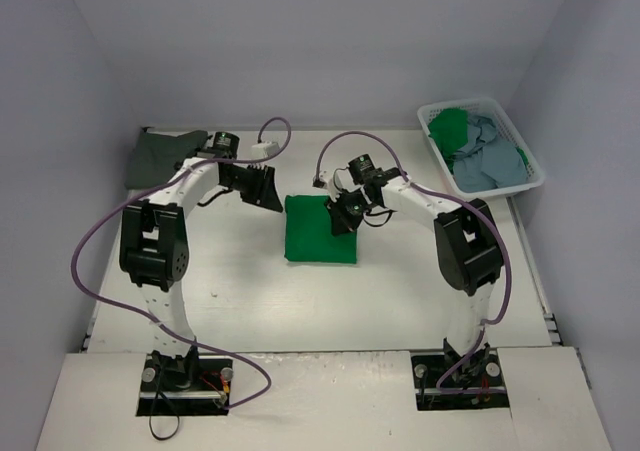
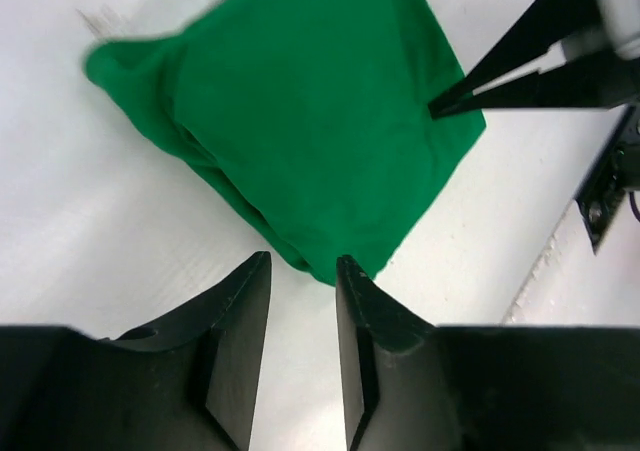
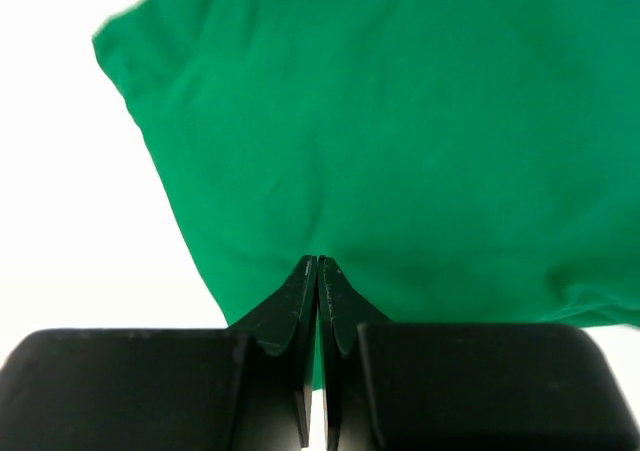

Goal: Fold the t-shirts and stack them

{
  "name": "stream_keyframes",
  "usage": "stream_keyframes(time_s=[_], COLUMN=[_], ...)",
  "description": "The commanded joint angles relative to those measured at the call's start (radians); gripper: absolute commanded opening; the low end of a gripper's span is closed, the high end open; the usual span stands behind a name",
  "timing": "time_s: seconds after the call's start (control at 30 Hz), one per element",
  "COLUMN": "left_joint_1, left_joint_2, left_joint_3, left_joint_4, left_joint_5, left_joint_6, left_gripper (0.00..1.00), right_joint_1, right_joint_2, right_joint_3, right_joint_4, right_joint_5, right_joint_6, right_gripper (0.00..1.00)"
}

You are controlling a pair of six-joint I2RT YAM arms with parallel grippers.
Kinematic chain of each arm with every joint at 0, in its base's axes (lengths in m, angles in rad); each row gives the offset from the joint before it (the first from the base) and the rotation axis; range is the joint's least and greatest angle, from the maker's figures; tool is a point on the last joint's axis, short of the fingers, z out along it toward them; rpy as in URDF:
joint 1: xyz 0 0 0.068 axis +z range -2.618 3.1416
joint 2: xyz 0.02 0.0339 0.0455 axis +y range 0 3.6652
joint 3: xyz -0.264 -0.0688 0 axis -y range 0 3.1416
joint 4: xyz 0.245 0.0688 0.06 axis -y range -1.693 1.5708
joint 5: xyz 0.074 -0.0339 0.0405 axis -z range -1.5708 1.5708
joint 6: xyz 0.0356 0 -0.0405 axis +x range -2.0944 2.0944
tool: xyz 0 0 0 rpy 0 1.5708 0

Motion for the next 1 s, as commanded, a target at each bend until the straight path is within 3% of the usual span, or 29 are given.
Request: stream_keyframes(time_s=[0.0, 0.1, 0.33, 0.37, 0.5, 0.7, 0.97], left_joint_1=[-0.007, -0.007, -0.006, -0.006, -0.006, -0.006, -0.007], left_joint_2=[-0.004, 0.016, 0.039, 0.047, 0.093, 0.139, 0.18], left_joint_3=[-0.024, -0.044, -0.064, -0.066, -0.058, -0.075, -0.098], left_joint_4=[-0.031, -0.031, 0.026, 0.031, 0.043, 0.078, 0.144], left_joint_5=[0.058, 0.058, 0.061, 0.062, 0.093, 0.081, 0.073], left_joint_6=[0.005, 0.007, -0.03, -0.035, -0.053, -0.074, -0.145], left_gripper=[0.28, 0.38, 0.47, 0.58, 0.68, 0.78, 0.82], right_joint_1=[0.001, 0.003, 0.026, 0.03, 0.047, 0.079, 0.084], right_joint_2=[-0.028, 0.008, 0.045, 0.052, 0.084, 0.111, 0.114], right_joint_3=[0.079, 0.12, 0.163, 0.162, 0.149, 0.111, 0.1], right_joint_4=[0.002, 0.011, 0.03, 0.03, 0.031, 0.045, 0.051], right_joint_5=[-0.032, -0.043, -0.041, -0.038, -0.026, -0.014, -0.017], right_joint_6=[0.006, 0.012, 0.023, 0.021, 0.007, 0.001, 0.001], right_gripper=[0.0, 0.0, 0.0, 0.0, 0.0, 0.0, 0.0])
